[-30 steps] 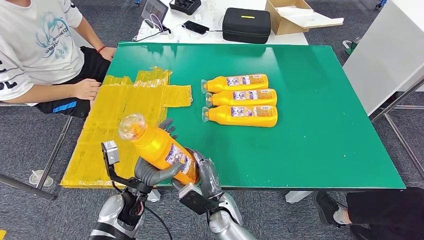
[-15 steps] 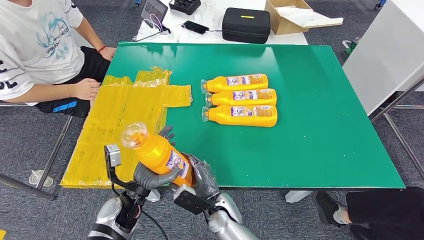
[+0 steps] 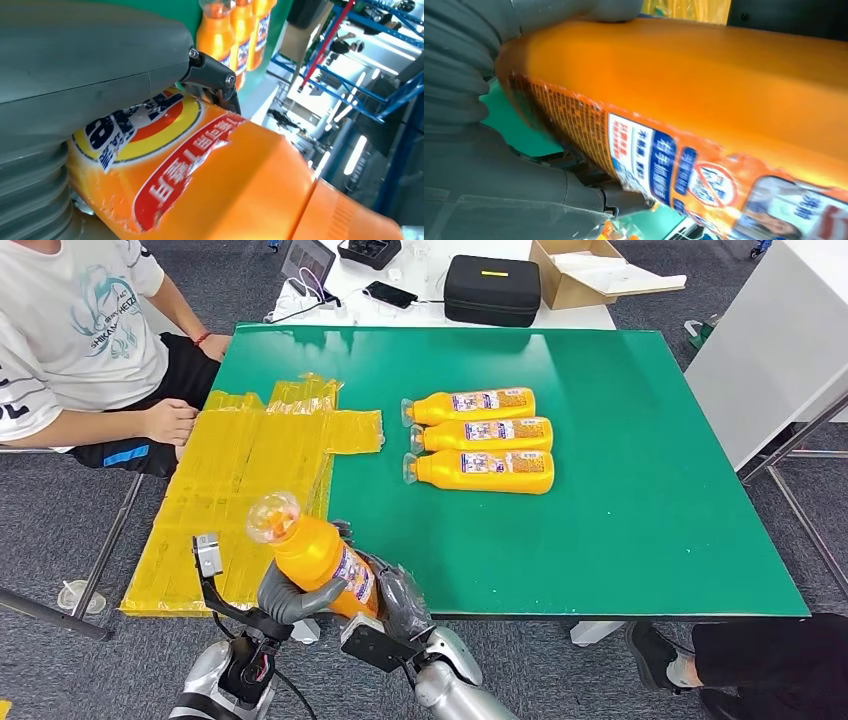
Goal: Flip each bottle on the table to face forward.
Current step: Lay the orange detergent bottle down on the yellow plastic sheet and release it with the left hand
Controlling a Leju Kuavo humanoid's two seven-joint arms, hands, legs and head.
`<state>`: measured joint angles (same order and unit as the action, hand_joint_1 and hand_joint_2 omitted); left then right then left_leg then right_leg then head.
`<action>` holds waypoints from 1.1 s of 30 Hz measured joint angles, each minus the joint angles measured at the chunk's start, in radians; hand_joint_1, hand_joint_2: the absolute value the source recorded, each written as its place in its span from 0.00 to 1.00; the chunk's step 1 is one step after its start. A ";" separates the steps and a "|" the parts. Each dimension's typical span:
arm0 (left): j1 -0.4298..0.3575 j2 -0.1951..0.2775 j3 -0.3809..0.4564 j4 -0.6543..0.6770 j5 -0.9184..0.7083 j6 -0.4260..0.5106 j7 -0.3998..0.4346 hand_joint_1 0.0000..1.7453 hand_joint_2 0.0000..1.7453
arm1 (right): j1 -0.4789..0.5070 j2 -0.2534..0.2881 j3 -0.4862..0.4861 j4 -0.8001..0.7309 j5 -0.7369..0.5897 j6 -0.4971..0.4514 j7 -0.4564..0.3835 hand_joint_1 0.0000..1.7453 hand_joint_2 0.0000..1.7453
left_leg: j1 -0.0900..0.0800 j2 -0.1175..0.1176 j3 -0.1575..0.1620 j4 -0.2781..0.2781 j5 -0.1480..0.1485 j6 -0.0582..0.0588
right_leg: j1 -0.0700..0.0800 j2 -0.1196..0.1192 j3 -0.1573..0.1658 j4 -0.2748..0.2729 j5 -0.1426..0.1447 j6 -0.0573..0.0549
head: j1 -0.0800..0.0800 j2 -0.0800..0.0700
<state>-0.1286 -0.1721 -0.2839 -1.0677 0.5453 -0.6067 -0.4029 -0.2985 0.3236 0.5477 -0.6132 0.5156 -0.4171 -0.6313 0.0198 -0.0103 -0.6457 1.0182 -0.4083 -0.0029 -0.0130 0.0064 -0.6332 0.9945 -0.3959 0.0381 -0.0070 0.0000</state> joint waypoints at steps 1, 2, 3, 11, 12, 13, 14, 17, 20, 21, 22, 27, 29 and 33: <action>0.001 -0.001 0.000 -0.001 0.014 -0.003 0.008 1.00 1.00 | 0.001 0.001 -0.001 0.000 -0.004 0.000 0.000 0.00 0.00 | 0.000 0.000 0.000 0.000 0.000 0.000 | 0.000 0.000 0.000 0.000 0.000 0.000 | 0.000 0.000; 0.003 -0.003 0.000 -0.003 0.029 -0.005 0.016 1.00 1.00 | 0.002 0.001 -0.002 -0.001 -0.009 0.000 0.001 0.00 0.00 | 0.000 0.000 0.000 0.000 0.000 0.000 | 0.000 0.000 0.000 0.000 0.000 0.000 | 0.000 0.000; 0.004 -0.005 0.000 -0.006 0.043 -0.007 0.024 1.00 1.00 | 0.003 0.001 -0.004 -0.002 -0.015 0.000 0.002 0.00 0.00 | 0.000 0.000 0.000 0.000 0.000 0.000 | 0.000 0.000 0.000 0.000 0.000 0.000 | 0.000 0.000; 0.011 -0.014 0.000 -0.019 0.070 -0.009 0.040 1.00 1.00 | 0.007 0.002 -0.019 -0.010 -0.029 0.000 0.005 0.00 0.00 | 0.000 0.000 0.000 0.000 0.000 0.000 | 0.000 0.000 0.000 0.000 0.000 0.000 | 0.000 0.000; 0.012 -0.014 0.000 -0.021 0.072 -0.009 0.041 1.00 1.00 | 0.008 0.002 -0.021 -0.011 -0.031 -0.002 0.003 0.00 0.00 | 0.000 0.000 0.000 0.000 0.000 0.000 | 0.000 0.000 0.000 0.000 0.000 0.000 | 0.000 0.000; 0.014 -0.015 0.000 -0.023 0.075 -0.008 0.041 1.00 1.00 | 0.010 0.002 -0.023 -0.013 -0.033 -0.006 -0.001 0.00 0.00 | 0.000 0.000 0.000 0.000 0.000 0.000 | 0.000 0.000 0.000 0.000 0.000 0.000 | 0.000 0.000; 0.016 -0.016 0.000 -0.026 0.077 -0.007 0.042 1.00 1.00 | 0.012 0.002 -0.025 -0.015 -0.037 -0.011 -0.006 0.00 0.00 | 0.000 0.000 0.000 0.000 0.000 0.000 | 0.000 0.000 0.000 0.000 0.000 0.000 | 0.000 0.000; 0.019 -0.021 0.000 -0.033 0.079 0.005 0.046 1.00 1.00 | 0.019 0.002 -0.031 -0.023 -0.050 -0.033 -0.017 0.00 0.00 | 0.000 0.000 0.000 0.000 0.000 0.000 | 0.000 0.000 0.000 0.000 0.000 0.000 | 0.000 0.000; 0.021 -0.025 0.000 -0.039 0.078 0.020 0.048 1.00 1.00 | 0.025 0.002 -0.043 -0.031 -0.063 -0.042 -0.021 0.00 0.00 | 0.000 0.000 0.000 0.000 0.000 0.000 | 0.000 0.000 0.000 0.000 0.000 0.000 | 0.000 0.000; 0.021 -0.026 0.000 -0.042 0.077 0.024 0.048 1.00 1.00 | 0.027 0.002 -0.047 -0.034 -0.068 -0.040 -0.023 0.00 0.00 | 0.000 0.000 0.000 0.000 0.000 0.000 | 0.000 0.000 0.000 0.000 0.000 0.000 | 0.000 0.000; 0.021 -0.027 0.000 -0.044 0.077 0.027 0.049 1.00 1.00 | 0.029 0.002 -0.050 -0.038 -0.073 -0.035 -0.025 0.00 0.00 | 0.000 0.000 0.000 0.000 0.000 0.000 | 0.000 0.000 0.000 0.000 0.000 0.000 | 0.000 0.000; 0.022 -0.029 0.000 -0.051 0.076 0.035 0.048 1.00 1.00 | 0.042 0.002 -0.062 -0.060 -0.094 -0.007 -0.033 0.00 0.00 | 0.000 0.000 0.000 0.000 0.000 0.000 | 0.000 0.000 0.000 0.000 0.000 0.000 | 0.000 0.000; 0.023 -0.030 0.002 -0.054 0.070 0.052 0.041 1.00 1.00 | 0.054 0.002 -0.069 -0.084 -0.117 0.018 -0.039 0.00 0.00 | 0.000 0.000 0.000 0.000 0.000 0.000 | 0.000 0.000 0.000 0.000 0.000 0.000 | 0.000 0.000; 0.024 -0.035 0.024 -0.067 -0.019 0.176 -0.019 1.00 1.00 | 0.094 -0.005 -0.081 -0.195 -0.159 0.086 -0.037 0.00 0.00 | 0.000 0.000 0.000 0.000 0.000 0.000 | 0.000 0.000 0.000 0.000 0.000 0.000 | 0.000 0.000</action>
<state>-0.1051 -0.2068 -0.2603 -1.1345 0.5258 -0.4311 -0.4224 -0.2045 0.3183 0.4667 -0.8081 0.3567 -0.3308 -0.6680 0.0198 -0.0105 -0.6462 1.0182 -0.4083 -0.0029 -0.0130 0.0063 -0.6331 0.9945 -0.3959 0.0381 -0.0067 0.0001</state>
